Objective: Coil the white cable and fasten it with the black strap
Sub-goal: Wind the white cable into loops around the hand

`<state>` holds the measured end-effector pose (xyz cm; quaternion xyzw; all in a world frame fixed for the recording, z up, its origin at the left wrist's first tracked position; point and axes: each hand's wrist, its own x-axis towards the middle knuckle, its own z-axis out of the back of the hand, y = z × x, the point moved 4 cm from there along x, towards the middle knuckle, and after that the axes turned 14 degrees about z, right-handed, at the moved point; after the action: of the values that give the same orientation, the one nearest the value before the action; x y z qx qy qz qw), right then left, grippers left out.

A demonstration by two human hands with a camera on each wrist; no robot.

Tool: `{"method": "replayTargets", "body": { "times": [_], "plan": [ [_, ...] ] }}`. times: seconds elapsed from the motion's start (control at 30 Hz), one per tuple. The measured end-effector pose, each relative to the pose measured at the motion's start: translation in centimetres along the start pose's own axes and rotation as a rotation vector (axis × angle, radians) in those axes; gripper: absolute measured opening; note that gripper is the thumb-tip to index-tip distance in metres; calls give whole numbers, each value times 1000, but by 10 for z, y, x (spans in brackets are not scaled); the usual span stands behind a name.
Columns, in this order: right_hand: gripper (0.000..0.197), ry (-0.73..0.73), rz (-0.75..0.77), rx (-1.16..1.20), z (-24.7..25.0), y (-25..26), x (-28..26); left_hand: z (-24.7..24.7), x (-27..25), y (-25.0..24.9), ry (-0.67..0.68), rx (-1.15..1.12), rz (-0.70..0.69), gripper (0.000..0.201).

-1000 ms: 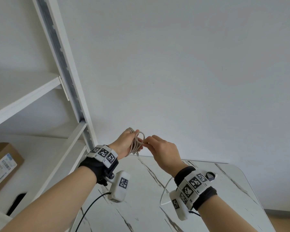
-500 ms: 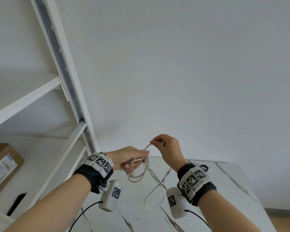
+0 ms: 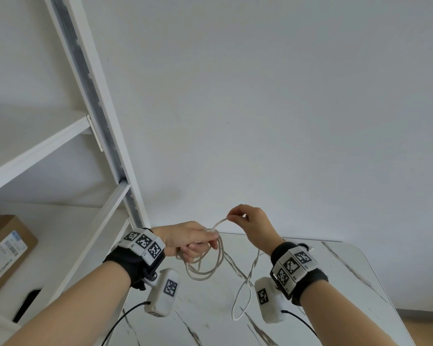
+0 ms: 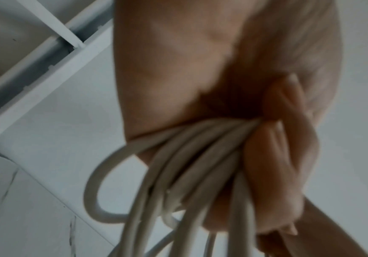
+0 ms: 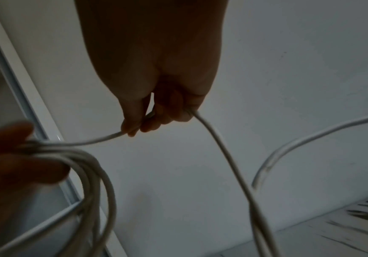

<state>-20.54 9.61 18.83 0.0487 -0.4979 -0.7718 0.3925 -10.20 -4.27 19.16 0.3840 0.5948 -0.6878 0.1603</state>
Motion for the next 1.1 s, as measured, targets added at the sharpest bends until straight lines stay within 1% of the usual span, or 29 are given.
{"method": "replayTargets", "body": {
  "times": [0.1,0.17,0.23,0.33,0.43,0.5,0.57,0.63,0.73,0.8,0.9,1.0,1.1],
  "plan": [
    [8,-1,-28,12,-3,-7,-7,-3,-2,-5,19,-4,9,41],
    [9,22,-34,6,-4,-10,-10,-4,-1,-4,28,4,24,42],
    [7,51,-25,-29,-3,-11,-10,-3,1,-1,41,-34,32,43],
    [6,74,-22,-25,2,-11,-10,0,3,0,23,-114,25,42],
    [10,102,-20,13,0,-11,-11,2,3,-3,22,-164,-5,40],
    [13,98,-19,37,-4,-12,-12,2,4,-6,91,-260,-9,38],
    [16,82,-24,72,-10,-13,-14,2,3,-10,172,-367,-21,31],
    [20,72,-36,58,-16,-18,-17,3,2,-15,189,-445,-67,28],
    [27,67,-103,49,-25,-29,-26,9,-2,-25,198,-631,-202,29],
    [25,75,-127,60,-33,-32,-33,13,-6,-32,180,-728,-279,29],
    [31,117,-131,33,-44,-30,-38,13,-8,-39,143,-788,-332,29],
    [23,143,-165,77,-56,-31,-37,15,-5,-43,106,-864,-370,31],
    [15,125,-192,88,-59,-34,-36,22,-3,-47,58,-987,-408,31]
  ]
}}
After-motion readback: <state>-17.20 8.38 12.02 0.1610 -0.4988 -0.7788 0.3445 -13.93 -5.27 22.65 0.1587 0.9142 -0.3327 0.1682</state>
